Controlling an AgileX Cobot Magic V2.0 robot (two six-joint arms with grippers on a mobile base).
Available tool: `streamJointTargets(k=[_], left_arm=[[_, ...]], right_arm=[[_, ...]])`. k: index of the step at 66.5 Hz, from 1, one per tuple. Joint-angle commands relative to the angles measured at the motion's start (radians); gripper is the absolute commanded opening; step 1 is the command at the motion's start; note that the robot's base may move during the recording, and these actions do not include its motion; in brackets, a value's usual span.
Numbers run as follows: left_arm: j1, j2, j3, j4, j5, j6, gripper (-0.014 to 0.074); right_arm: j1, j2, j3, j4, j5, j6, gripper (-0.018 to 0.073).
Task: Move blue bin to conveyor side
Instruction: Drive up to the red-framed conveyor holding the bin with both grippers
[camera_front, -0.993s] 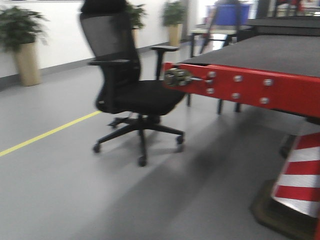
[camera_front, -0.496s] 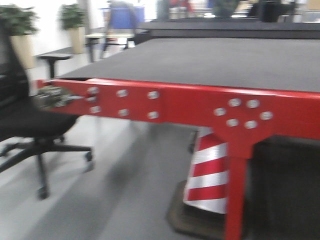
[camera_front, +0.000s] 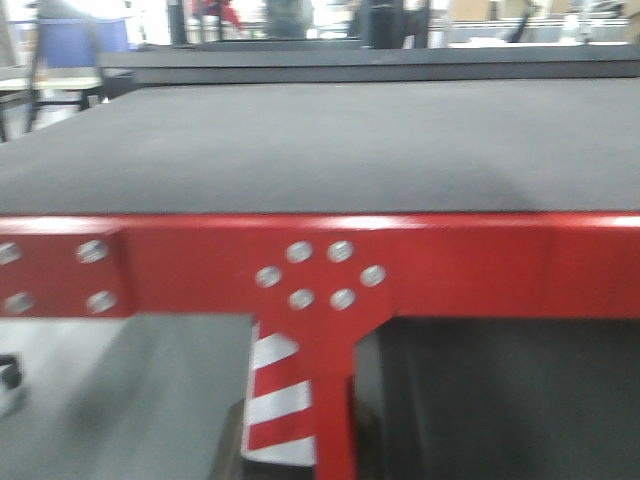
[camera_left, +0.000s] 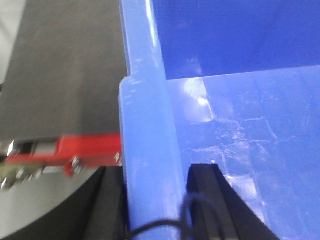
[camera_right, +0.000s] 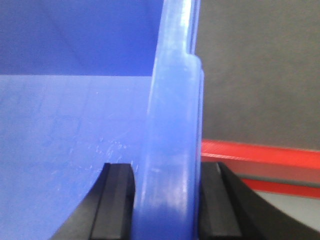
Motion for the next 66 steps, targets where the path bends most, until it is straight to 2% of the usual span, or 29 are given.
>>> streamJointTargets(k=[1, 66], left_arm=[[-0.002, -0.02, -0.018, 0.034, -0.081, 0.018, -0.0015], [-0.002, -0.02, -0.018, 0.034, -0.081, 0.018, -0.0015]], right_arm=[[-0.001, -0.017, -0.022, -0.037, -0.094, -0.019, -0.0079], [-0.001, -0.017, -0.022, -0.037, -0.094, -0.019, -0.0079]])
